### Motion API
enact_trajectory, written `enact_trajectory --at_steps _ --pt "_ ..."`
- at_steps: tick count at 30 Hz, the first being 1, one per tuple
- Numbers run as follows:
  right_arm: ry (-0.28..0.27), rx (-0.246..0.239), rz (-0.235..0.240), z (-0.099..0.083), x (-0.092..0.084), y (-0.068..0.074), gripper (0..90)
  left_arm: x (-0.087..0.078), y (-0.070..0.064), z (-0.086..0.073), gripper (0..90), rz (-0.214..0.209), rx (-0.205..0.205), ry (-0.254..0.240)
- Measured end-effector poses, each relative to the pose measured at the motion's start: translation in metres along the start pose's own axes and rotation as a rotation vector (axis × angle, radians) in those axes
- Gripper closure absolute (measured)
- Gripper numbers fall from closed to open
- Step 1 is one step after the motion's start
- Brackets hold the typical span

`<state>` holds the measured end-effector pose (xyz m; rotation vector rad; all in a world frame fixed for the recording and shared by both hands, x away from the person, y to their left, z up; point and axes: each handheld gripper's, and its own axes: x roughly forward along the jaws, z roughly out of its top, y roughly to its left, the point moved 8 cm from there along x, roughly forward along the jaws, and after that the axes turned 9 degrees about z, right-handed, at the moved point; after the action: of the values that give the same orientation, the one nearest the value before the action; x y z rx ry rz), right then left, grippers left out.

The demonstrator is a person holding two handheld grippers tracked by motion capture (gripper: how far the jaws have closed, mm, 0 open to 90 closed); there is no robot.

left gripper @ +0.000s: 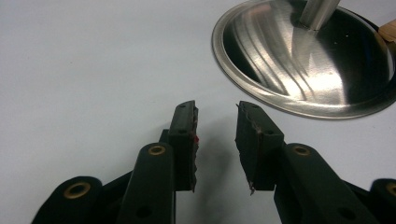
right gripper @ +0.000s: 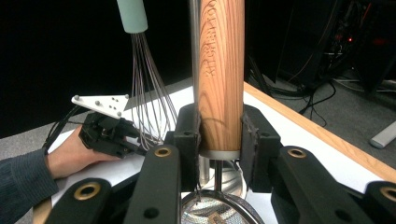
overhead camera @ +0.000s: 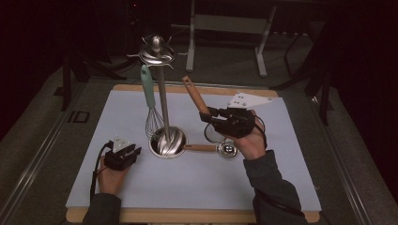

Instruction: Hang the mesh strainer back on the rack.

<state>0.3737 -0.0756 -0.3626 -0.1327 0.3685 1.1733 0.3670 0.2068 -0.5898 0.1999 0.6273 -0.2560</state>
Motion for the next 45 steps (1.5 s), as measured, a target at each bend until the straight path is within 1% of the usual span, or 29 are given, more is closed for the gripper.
enact_trajectory --at_steps 5,17,18,20,21,24,31,32,38,45 --pt "-0.014 -0.015 -0.004 0.009 -0.004 0.001 70.9 0.0 0.0 0.0 68.8 0.001 0.002 -0.001" --pt "-0.032 -0.032 0.004 0.023 -0.007 0.006 70.9 0.0 0.0 0.0 68.8 0.002 0.004 -0.001" --pt "-0.041 -0.035 0.008 0.027 -0.009 0.007 71.0 0.0 0.0 0.0 68.8 0.002 0.005 0.0" --pt "-0.043 -0.033 0.012 0.028 -0.009 0.008 70.9 0.0 0.0 0.0 68.8 0.002 0.005 0.001" --pt "-0.046 -0.034 0.024 0.031 -0.01 0.01 70.9 0.0 -0.001 0.0 68.8 0.002 0.004 0.0" --pt "-0.046 -0.04 0.027 0.033 -0.01 0.012 71.0 0.0 0.0 0.0 68.7 0.003 0.004 0.0" --pt "-0.072 -0.049 0.042 0.042 -0.012 0.018 70.9 0.0 0.0 0.0 68.6 0.003 0.004 0.001" --pt "-0.079 -0.056 0.047 0.045 -0.012 0.02 70.9 0.0 0.0 0.0 68.6 0.002 0.004 0.0" --pt "-0.086 -0.064 0.061 0.048 -0.007 0.026 70.9 0.0 0.0 0.0 68.5 0.002 0.005 0.0" --pt "-0.082 -0.058 0.074 0.047 0.001 0.025 70.9 0.0 0.0 0.0 68.4 0.002 0.004 0.0"
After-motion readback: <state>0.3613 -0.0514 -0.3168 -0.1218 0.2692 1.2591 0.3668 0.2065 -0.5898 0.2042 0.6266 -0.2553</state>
